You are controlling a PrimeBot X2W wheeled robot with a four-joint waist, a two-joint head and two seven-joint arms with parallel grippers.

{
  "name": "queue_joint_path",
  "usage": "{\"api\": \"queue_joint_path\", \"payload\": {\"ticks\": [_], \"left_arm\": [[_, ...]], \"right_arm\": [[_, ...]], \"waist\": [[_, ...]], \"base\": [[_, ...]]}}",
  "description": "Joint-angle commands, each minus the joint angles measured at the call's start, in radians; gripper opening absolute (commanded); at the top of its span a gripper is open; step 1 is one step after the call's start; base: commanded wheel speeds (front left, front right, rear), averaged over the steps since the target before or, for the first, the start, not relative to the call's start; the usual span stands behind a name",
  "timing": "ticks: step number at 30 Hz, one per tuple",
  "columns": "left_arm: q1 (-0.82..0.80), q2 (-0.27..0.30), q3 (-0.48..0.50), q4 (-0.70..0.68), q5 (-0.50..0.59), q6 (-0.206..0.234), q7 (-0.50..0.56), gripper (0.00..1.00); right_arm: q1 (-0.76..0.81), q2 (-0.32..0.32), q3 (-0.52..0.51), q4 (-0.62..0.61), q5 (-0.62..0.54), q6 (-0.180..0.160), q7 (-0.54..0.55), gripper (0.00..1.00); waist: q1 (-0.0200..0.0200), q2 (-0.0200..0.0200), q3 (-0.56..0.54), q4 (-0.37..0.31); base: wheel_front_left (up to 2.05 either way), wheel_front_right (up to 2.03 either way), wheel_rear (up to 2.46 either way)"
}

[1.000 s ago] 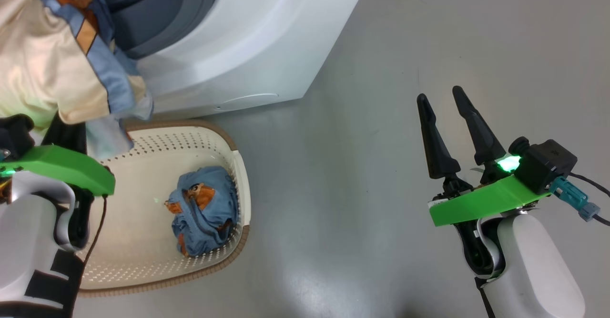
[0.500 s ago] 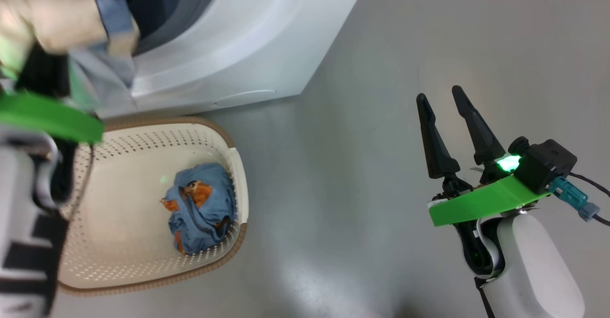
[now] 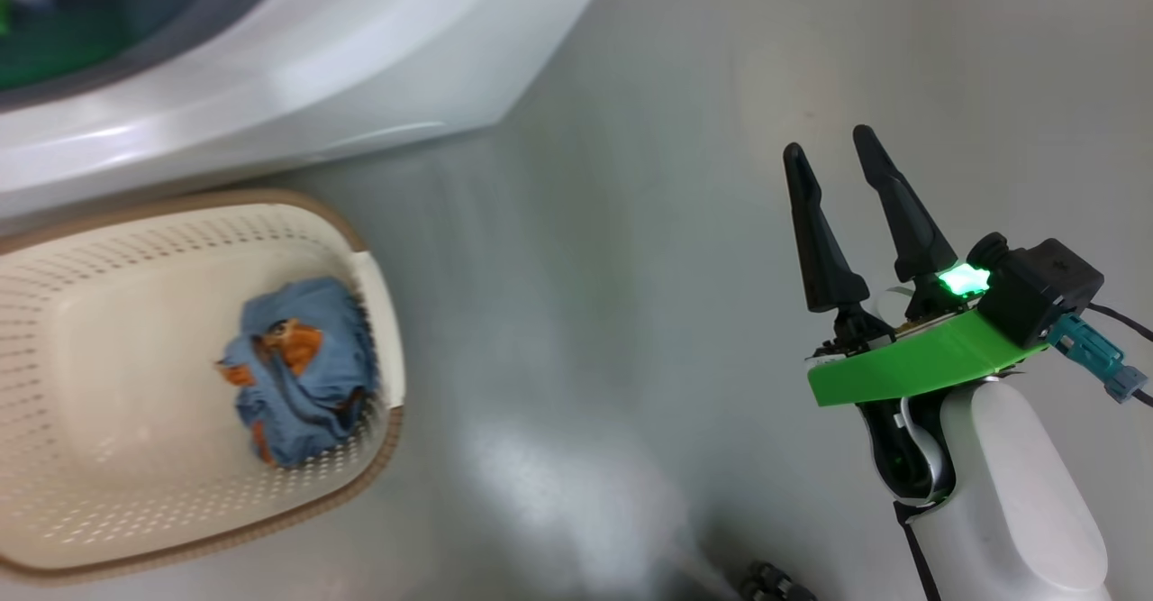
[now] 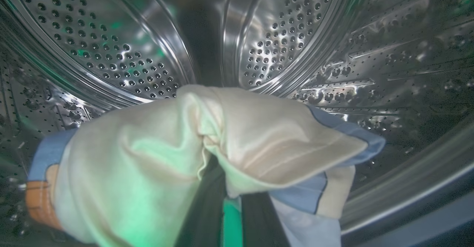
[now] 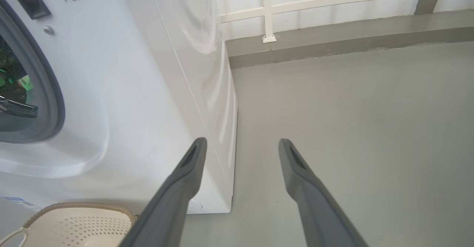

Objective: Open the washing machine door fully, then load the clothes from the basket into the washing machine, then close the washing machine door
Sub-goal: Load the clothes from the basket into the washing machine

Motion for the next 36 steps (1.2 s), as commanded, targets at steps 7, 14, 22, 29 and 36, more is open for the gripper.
{"api": "queue_joint_path", "payload": {"ticks": [7,14,22,29,36], "left_arm": [[-0.159,0.068,0.001,0.112,0.034,0.005,-0.006,0.0],[-0.283,0.071,-0.015,0.265,0.045,0.024,0.045,1.0],[-0.281,0.025,-0.036,0.34,0.032,0.011,0.026,1.0],[-0.224,0.02,-0.056,0.348,0.025,-0.006,-0.051,1.0],[-0.14,0.005,-0.082,0.316,0.015,-0.016,-0.101,1.0]], "right_arm": [[0.011,0.005,0.034,-0.033,0.019,0.002,-0.005,1.0],[0.011,0.005,0.033,-0.032,0.027,0.002,-0.005,1.0],[0.003,0.005,0.027,-0.027,0.016,0.002,-0.005,1.0],[-0.001,0.005,0.025,-0.022,0.006,0.002,-0.005,1.0],[0.002,0.005,0.023,-0.012,-0.002,0.002,-0.005,1.0]], "waist": [[0.0,0.0,0.06,-0.07],[0.0,0.0,0.064,-0.079],[0.0,0.0,0.043,-0.038],[0.0,0.0,0.012,-0.008],[0.0,0.0,-0.033,0.026]], "base": [[0.0,0.0,0.0],[0.0,0.0,0.0],[0.0,0.0,0.0],[0.0,0.0,0.0],[0.0,0.0,0.0]]}}
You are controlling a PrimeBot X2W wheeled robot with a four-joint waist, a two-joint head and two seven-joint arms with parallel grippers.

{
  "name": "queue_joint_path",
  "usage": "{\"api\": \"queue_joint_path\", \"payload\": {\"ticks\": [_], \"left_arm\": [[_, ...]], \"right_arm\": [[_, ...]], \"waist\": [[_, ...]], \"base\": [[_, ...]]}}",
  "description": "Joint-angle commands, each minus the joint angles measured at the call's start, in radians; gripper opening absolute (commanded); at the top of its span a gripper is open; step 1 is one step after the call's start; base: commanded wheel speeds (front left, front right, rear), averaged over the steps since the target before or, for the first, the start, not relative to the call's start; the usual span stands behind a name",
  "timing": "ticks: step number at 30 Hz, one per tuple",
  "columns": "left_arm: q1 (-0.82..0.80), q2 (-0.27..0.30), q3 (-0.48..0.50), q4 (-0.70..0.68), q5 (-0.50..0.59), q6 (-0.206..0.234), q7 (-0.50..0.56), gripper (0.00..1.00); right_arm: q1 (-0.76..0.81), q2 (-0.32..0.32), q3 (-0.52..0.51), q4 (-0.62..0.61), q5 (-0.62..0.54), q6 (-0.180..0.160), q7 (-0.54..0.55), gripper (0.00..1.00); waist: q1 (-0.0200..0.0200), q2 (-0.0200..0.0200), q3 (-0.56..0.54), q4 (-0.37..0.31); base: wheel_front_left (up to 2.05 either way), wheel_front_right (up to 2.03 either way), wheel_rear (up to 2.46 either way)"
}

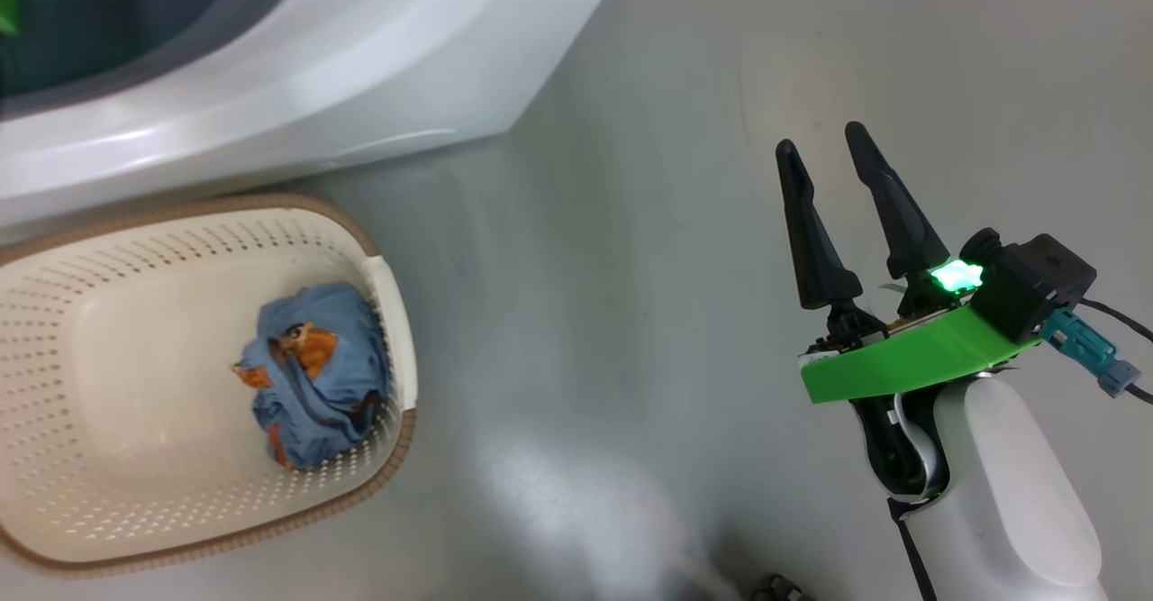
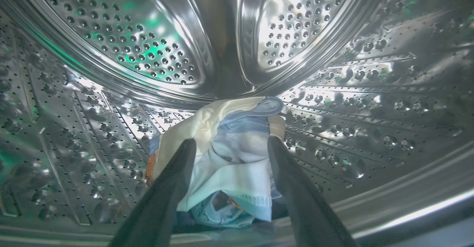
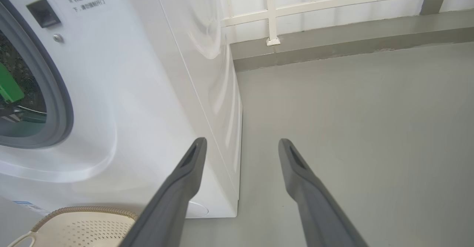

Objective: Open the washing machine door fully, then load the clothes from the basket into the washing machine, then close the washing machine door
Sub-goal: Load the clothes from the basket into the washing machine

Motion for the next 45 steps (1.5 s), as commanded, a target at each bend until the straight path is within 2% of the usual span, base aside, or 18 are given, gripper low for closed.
{"api": "queue_joint_path", "payload": {"ticks": [1,13,20,31,38,45], "left_arm": [[0.027,0.039,0.008,-0.035,-0.008,-0.005,-0.011,1.0],[0.308,0.054,0.034,-0.249,-0.061,-0.008,-0.032,1.0],[0.532,0.045,0.084,-0.467,-0.077,0.019,-0.032,1.0],[0.848,0.021,0.154,-0.749,-0.071,0.092,-0.032,1.0],[1.009,-0.01,0.2,-0.864,-0.065,0.123,-0.032,1.0],[1.149,-0.06,0.249,-0.967,-0.037,0.132,-0.032,1.0]], "right_arm": [[0.013,0.001,0.013,-0.018,-0.012,0.002,-0.005,1.0],[0.048,-0.01,0.007,0.012,-0.023,0.002,-0.005,1.0],[0.072,-0.03,0.006,0.023,-0.015,0.002,-0.005,1.0],[0.118,-0.057,-0.001,0.043,-0.002,0.002,-0.005,1.0],[0.147,-0.074,-0.005,0.047,0.007,0.002,-0.005,1.0],[0.186,-0.087,-0.013,0.046,0.009,0.002,-0.005,1.0]], "waist": [[0.0,0.0,-0.027,0.019],[0.0,0.0,-0.167,0.068],[0.0,0.0,-0.252,0.1],[0.0,0.0,-0.376,0.138],[0.0,0.0,-0.437,0.153],[0.0,0.0,-0.48,0.182]], "base": [[0.0,0.0,0.0],[0.0,0.0,0.0],[0.0,0.0,0.0],[0.0,0.0,0.0],[0.0,0.0,0.0],[0.0,0.0,0.0]]}}
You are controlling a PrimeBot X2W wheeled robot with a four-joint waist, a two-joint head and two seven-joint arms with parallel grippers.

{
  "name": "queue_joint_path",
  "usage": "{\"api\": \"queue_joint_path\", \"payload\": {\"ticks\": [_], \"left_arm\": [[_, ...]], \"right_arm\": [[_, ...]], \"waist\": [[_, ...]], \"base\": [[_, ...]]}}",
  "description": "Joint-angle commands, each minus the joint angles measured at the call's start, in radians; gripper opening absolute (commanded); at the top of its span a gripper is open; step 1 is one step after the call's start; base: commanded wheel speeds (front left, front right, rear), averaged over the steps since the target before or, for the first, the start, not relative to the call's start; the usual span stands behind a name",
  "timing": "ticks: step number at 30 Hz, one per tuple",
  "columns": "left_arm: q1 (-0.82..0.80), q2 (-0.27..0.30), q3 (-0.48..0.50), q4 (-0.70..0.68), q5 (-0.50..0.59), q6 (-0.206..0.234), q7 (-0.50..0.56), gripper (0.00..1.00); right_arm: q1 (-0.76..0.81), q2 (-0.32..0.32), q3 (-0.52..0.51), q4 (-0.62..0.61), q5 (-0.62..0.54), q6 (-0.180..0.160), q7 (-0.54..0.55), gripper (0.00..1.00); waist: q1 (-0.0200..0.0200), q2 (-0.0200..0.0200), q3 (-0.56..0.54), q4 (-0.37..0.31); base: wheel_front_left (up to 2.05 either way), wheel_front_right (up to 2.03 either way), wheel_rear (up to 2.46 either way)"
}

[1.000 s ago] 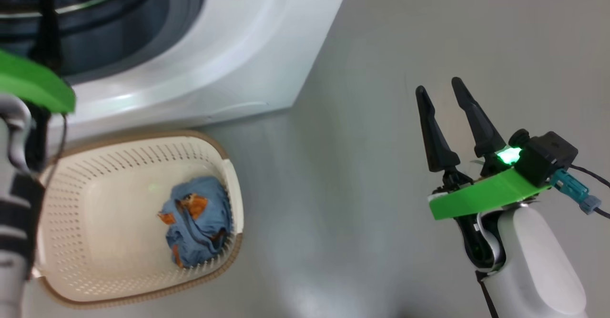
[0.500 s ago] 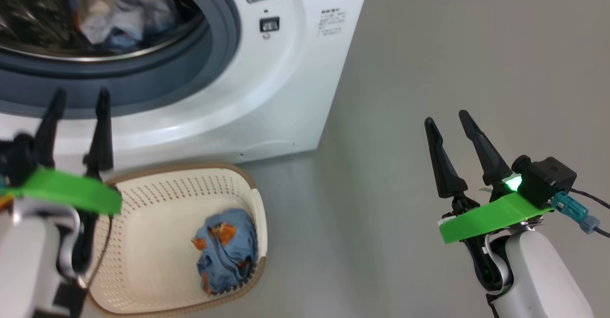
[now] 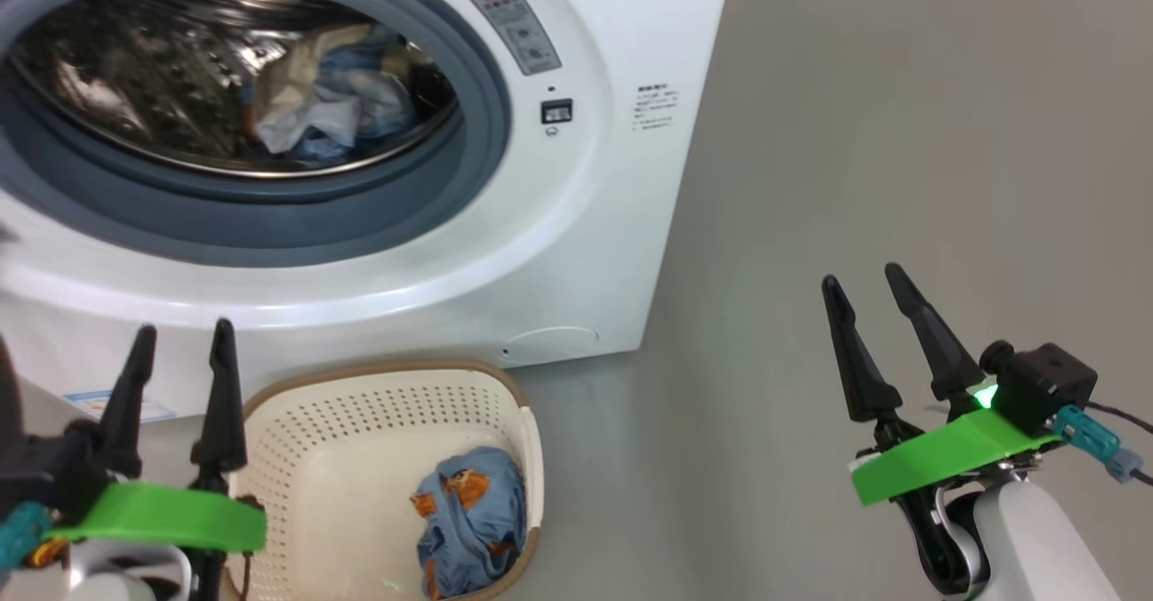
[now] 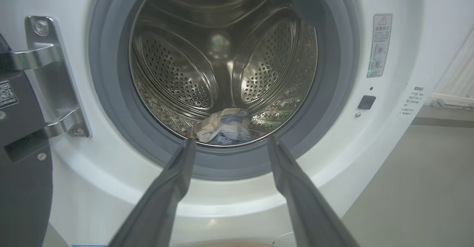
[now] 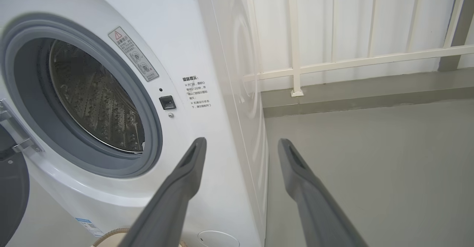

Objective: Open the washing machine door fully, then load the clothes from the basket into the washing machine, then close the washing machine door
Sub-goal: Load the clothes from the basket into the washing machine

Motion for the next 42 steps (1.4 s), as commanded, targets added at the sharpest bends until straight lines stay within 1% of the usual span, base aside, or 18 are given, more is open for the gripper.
{"api": "queue_joint_path", "payload": {"ticks": [1,7,16,28,42], "left_arm": [[-0.003,0.02,0.043,-0.033,0.01,-0.002,-0.006,1.0],[0.044,-0.019,0.066,-0.057,0.038,-0.02,-0.006,1.0],[0.059,-0.061,0.093,-0.064,0.067,-0.051,-0.006,1.0],[0.057,-0.086,0.124,-0.056,0.093,-0.078,-0.006,1.0],[0.059,-0.101,0.133,-0.049,0.109,-0.094,-0.006,1.0]], "right_arm": [[0.011,-0.007,0.017,-0.023,0.007,0.002,-0.005,1.0],[0.023,-0.018,0.022,-0.021,0.009,0.002,-0.005,1.0],[0.025,-0.035,0.028,-0.024,0.008,0.002,-0.005,1.0],[0.015,-0.037,0.034,-0.024,0.011,0.002,-0.005,1.0],[0.016,-0.036,0.036,-0.021,0.012,0.002,-0.005,1.0]], "waist": [[0.0,0.0,-0.017,0.017],[0.0,0.0,-0.037,0.03],[0.0,0.0,-0.044,0.044],[0.0,0.0,-0.033,0.037],[0.0,0.0,-0.039,0.03]], "base": [[0.0,0.0,0.0],[0.0,0.0,0.0],[0.0,0.0,0.0],[0.0,0.0,0.0],[0.0,0.0,0.0]]}}
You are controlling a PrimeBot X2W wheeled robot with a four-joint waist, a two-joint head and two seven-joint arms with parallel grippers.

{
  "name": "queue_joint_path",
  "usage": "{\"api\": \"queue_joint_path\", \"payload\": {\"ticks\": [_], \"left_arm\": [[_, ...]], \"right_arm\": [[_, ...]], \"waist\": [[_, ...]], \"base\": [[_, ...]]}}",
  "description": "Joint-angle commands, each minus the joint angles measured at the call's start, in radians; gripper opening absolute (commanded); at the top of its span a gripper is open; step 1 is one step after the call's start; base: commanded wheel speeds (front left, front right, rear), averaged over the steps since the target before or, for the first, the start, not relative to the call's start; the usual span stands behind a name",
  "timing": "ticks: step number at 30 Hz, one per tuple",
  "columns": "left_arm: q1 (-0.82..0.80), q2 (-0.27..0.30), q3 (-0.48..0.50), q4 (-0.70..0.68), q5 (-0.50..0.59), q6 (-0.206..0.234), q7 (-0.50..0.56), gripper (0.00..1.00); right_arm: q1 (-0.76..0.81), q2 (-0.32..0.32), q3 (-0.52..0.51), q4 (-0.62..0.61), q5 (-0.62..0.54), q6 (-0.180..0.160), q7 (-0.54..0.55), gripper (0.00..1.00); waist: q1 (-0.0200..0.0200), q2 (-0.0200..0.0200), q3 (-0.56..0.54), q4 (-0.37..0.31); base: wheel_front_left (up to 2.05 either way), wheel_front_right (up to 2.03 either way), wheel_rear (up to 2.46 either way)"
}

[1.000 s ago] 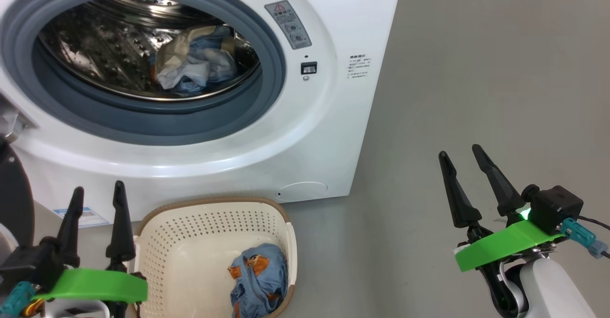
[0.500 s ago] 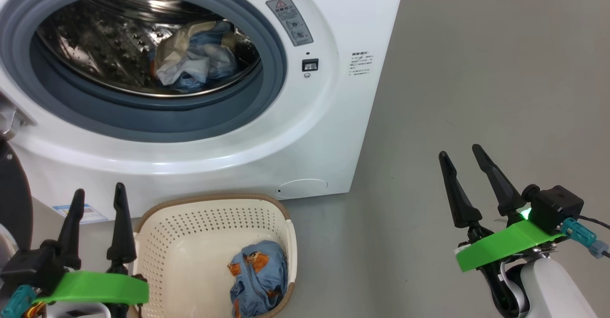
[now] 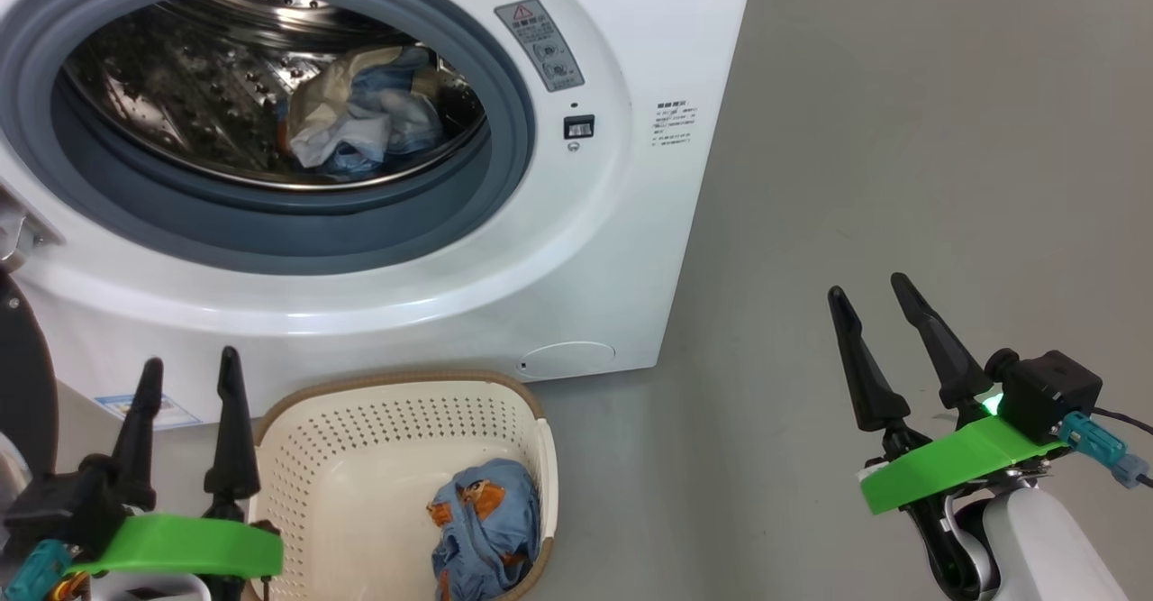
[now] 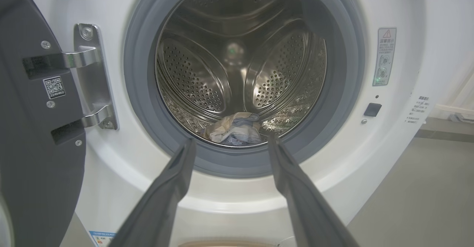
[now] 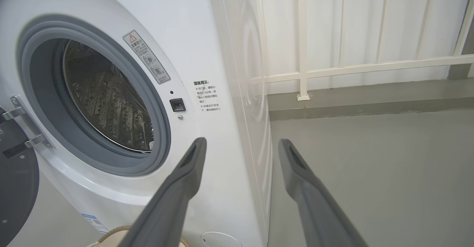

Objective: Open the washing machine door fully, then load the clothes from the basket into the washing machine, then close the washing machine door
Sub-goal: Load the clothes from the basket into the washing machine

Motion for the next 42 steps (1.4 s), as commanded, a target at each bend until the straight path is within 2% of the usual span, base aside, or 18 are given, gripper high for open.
{"api": "queue_joint_path", "payload": {"ticks": [1,10,23,35,42], "left_arm": [[-0.011,0.013,0.035,-0.012,0.011,-0.007,-0.006,1.0],[-0.015,0.009,0.021,0.037,0.002,-0.014,-0.005,1.0],[-0.112,0.033,-0.035,0.202,-0.029,-0.038,0.016,1.0],[-0.257,0.086,-0.155,0.413,-0.082,-0.053,0.062,1.0],[-0.354,0.139,-0.284,0.533,-0.151,-0.053,0.081,1.0]], "right_arm": [[-0.001,-0.006,0.026,-0.022,0.005,0.002,-0.005,1.0],[0.002,-0.009,0.03,-0.02,0.007,0.002,-0.005,1.0],[-0.029,0.006,0.025,-0.034,0.004,0.002,-0.005,1.0],[-0.078,0.049,0.017,-0.057,-0.009,0.002,-0.005,1.0],[-0.105,0.072,0.012,-0.073,-0.017,0.002,-0.005,1.0]], "waist": [[0.0,0.0,-0.001,0.0],[0.0,0.0,0.009,-0.007],[0.0,0.0,0.129,-0.044],[0.0,0.0,0.27,-0.093],[0.0,0.0,0.357,-0.129]], "base": [[0.0,0.0,0.0],[0.0,0.0,0.0],[0.0,0.0,0.0],[0.0,0.0,0.0],[0.0,0.0,0.0]]}}
